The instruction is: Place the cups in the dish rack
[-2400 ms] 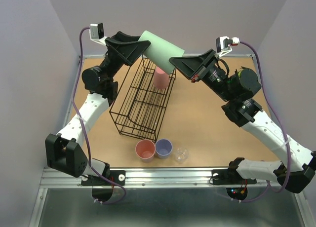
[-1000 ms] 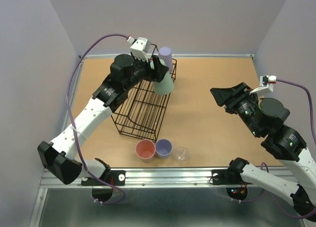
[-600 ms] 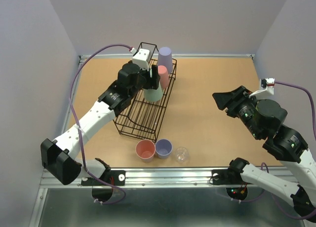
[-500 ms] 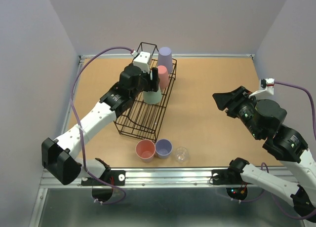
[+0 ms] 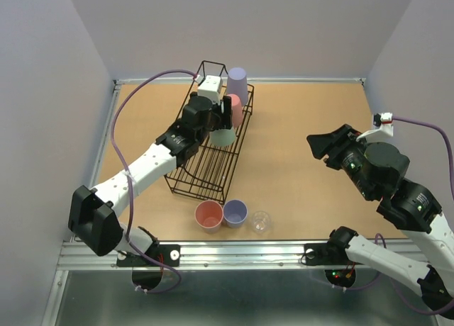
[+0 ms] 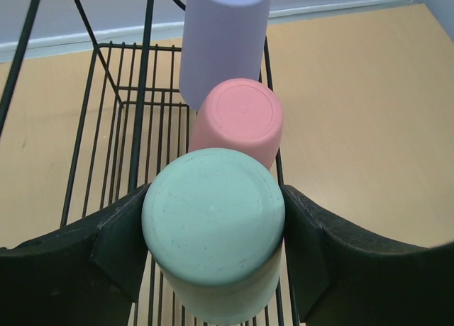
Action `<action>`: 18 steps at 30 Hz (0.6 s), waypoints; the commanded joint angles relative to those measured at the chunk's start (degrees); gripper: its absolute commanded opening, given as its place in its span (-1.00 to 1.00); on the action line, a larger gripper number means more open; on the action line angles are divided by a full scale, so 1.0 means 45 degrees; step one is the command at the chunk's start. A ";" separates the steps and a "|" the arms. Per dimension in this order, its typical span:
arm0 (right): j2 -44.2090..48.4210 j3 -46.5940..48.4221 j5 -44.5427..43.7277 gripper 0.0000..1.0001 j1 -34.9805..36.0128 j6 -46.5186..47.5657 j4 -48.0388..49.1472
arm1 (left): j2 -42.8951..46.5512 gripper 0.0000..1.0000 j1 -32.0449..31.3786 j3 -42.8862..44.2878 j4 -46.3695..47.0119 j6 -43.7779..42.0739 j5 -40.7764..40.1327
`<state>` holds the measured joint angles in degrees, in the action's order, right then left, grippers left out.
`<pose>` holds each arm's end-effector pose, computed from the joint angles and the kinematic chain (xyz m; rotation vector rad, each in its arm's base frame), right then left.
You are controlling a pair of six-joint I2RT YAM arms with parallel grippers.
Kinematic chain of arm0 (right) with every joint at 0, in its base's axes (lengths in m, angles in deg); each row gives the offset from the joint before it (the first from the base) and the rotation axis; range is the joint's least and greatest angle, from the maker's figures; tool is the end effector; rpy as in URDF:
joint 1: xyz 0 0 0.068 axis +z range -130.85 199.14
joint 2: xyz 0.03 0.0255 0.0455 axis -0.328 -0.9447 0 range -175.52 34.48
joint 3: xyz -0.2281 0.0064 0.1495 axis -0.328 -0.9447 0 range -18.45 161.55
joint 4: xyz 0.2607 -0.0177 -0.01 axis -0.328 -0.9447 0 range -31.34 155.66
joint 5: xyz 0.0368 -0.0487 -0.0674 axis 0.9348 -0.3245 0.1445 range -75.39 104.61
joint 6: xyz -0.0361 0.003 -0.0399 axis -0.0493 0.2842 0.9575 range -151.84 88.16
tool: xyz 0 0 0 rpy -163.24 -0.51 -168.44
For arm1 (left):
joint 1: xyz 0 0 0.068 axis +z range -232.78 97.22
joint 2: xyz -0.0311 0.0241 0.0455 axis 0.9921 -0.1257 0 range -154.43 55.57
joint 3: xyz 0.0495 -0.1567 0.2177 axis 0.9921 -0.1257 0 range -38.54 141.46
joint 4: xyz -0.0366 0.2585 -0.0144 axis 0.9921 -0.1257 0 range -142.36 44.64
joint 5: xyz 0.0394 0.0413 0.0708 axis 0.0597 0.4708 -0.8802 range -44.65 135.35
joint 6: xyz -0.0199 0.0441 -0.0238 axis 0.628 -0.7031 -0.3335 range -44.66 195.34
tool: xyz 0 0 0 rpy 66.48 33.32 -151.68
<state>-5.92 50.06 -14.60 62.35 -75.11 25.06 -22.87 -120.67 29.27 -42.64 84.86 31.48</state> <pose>0.0916 0.0622 0.4303 0.3706 1.7666 0.6359 0.2629 -0.1938 0.3709 0.2439 1.7043 -0.4087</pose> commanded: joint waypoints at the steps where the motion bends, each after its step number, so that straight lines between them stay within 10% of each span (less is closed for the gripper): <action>1: 0.0052 0.0498 -0.0559 0.26 0.0029 0.0278 0.0057 | -0.0343 -1.00 -0.0368 -0.0147 0.1075 0.0033 -0.0628; 18: 0.0170 0.0107 -0.0852 0.27 0.0029 0.0083 -0.0060 | -0.0793 -1.00 -0.0955 -0.0772 0.2051 -0.0297 -0.3479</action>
<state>-5.07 50.06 -16.89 62.35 -74.91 24.47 -26.08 -124.62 26.87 -36.17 84.58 21.45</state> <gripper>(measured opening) 0.635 0.763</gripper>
